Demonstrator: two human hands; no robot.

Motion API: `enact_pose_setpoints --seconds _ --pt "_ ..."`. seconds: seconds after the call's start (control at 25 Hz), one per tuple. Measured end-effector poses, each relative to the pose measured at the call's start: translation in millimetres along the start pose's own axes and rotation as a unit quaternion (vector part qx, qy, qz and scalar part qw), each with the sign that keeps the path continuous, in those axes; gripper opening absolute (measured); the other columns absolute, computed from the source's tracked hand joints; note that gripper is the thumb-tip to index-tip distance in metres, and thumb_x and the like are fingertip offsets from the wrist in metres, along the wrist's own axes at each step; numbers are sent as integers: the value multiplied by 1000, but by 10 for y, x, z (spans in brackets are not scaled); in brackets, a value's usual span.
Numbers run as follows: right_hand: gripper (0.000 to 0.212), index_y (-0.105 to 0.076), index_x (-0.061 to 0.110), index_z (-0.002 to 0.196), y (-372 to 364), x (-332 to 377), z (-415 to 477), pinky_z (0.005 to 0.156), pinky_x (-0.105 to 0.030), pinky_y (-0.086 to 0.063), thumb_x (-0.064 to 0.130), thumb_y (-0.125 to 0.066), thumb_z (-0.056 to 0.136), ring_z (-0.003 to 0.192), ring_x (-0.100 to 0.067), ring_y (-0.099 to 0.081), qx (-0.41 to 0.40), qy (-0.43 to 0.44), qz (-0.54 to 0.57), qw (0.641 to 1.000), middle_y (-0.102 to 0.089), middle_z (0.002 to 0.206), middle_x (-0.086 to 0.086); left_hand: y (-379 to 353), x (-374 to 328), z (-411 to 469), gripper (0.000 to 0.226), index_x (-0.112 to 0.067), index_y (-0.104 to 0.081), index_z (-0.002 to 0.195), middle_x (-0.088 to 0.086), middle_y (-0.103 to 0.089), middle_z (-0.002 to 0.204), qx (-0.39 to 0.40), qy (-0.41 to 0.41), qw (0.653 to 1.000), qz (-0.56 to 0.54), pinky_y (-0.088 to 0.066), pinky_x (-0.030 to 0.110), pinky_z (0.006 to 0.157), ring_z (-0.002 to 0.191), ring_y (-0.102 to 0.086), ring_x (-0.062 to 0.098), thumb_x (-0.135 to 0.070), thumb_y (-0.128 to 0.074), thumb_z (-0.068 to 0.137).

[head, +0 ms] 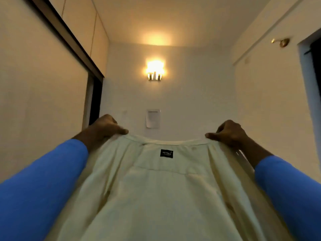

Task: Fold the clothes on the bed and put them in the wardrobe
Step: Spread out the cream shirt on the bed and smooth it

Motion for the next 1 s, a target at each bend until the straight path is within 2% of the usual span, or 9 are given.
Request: enact_pose_setpoints --seconds 0.12,0.2,0.28,0.36,0.48,0.52,0.68,0.88,1.0 --pt "37 -73 11 72 -1080 -377 -105 75 -43 -61 45 -89 77 74 -25 -70 -49 -58 89 993 -72 72 -7 -1031 282 -61 38 -14 -65 101 12 -70 104 -195 26 978 -71 -53 34 77 95 -67 34 -42 -80 81" --pt "24 -76 5 79 -1892 -696 -542 72 -44 -64 25 -88 81 71 -25 -73 -11 -155 261 953 -75 78 -14 -1798 495 -342 33 -17 -60 104 5 -68 101 -215 30 965 -148 -52 33 81 93 -65 27 -36 -80 85" --pt "12 -74 -3 86 -2666 -1006 -1355 68 -39 -65 4 -83 84 72 -26 -72 52 -272 397 875 -75 89 -22 -2578 741 -911 24 -21 -61 95 -3 -68 90 -170 9 972 -162 -46 27 74 82 -61 19 -30 -80 86" --pt "6 -73 -4 80 -3378 -1386 -2406 67 -38 -62 -6 -79 82 72 -29 -70 105 -406 419 805 -73 86 -26 -3491 1144 -1695 17 -21 -64 87 -7 -66 80 -71 19 985 -156 -41 22 63 76 -63 17 -20 -80 83" --pt "5 -69 -11 85 -4062 -1873 -3678 52 -34 -60 -16 -71 83 71 -31 -67 122 -583 437 674 -68 80 -24 -4595 1790 -2995 12 -20 -72 85 -10 -70 78 76 146 969 -183 -38 10 61 80 -69 16 -11 -78 80" --pt "4 -68 -11 88 -4217 -1968 -3857 55 -38 -61 -14 -69 86 73 -32 -67 130 -603 432 658 -68 81 -22 -4801 1909 -3296 10 -20 -74 86 -11 -72 78 99 191 955 -206 -41 10 63 80 -70 13 -12 -78 81" --pt "4 -74 1 92 -4514 -1989 -4031 84 -49 -61 1 -70 92 82 -34 -70 193 -566 417 685 -73 85 -19 -5192 2040 -3782 7 -23 -79 86 -7 -77 79 80 286 914 -277 -58 28 73 80 -73 13 -27 -77 91" --pt "10 -72 1 83 -4484 -1885 -3959 64 -37 -59 -3 -70 92 73 -31 -69 169 -571 465 655 -73 81 -20 -5050 2004 -3628 18 -28 -80 95 -11 -78 87 110 278 915 -270 -61 30 81 85 -73 8 -44 -79 87" --pt "3 -74 2 88 -4396 -1853 -3866 56 -30 -57 4 -74 91 59 -19 -62 177 -534 441 699 -70 75 -14 -4853 1925 -3569 18 -28 -80 99 -12 -78 92 91 209 942 -247 -58 27 81 89 -71 5 -42 -80 86"
Point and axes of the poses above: each hand's wrist, its own z-axis towards the middle knuckle, its own y-axis out of the back of the hand, x = y × z, the point moved 3 cm from there along z, towards the middle knuckle
